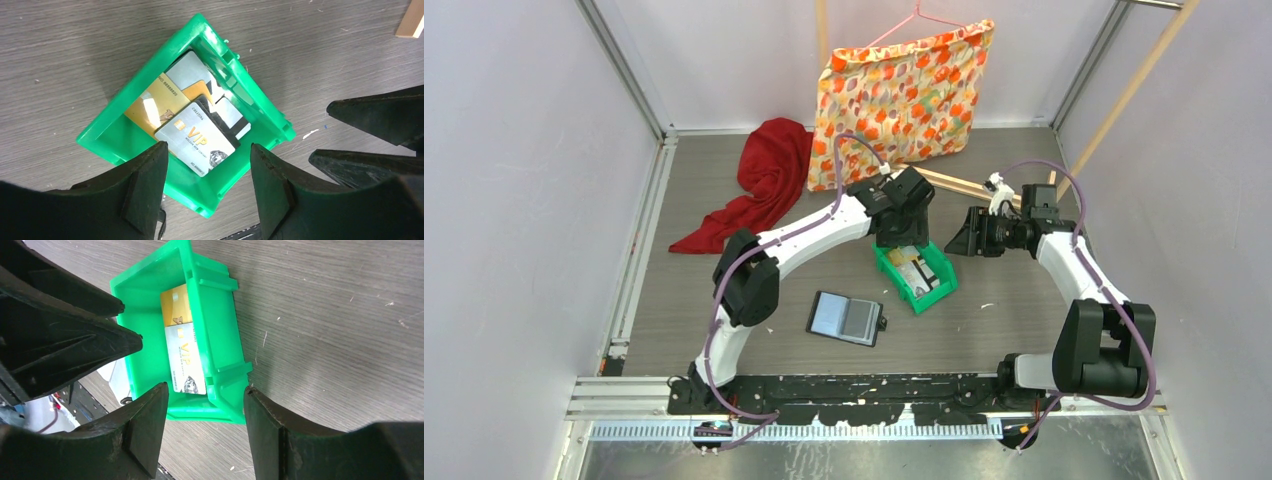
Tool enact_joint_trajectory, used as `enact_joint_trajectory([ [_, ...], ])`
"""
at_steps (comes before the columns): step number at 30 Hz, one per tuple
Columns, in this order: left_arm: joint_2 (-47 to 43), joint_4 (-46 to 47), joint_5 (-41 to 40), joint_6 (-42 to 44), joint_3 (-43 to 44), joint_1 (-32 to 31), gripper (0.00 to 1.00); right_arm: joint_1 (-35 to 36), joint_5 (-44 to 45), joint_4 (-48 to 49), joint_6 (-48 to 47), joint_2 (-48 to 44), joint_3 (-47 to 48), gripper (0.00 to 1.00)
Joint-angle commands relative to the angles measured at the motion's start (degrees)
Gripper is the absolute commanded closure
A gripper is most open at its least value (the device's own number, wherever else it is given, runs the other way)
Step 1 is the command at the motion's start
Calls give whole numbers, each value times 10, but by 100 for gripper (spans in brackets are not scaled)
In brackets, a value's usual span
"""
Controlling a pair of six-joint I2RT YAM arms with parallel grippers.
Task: Put the credit cards into the card holder
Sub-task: Move the storage box to the center of the board.
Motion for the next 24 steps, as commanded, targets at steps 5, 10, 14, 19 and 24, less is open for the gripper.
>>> enact_joint_trajectory([
  [5,-128,31,-39,49,-79,-2,35,22,14,55,60,12,-11,41],
  [10,-209,99,14,-33,-240,13,27,54,32,45,44,34,-6,43],
  [14,-200,133,42,-80,-271,18,23,79,68,26,29,57,8,45],
  [19,-153,143,54,-87,-234,21,22,91,60,7,-5,62,11,48],
  [24,-91,113,86,-82,-181,34,29,99,-3,-34,-59,61,18,48],
])
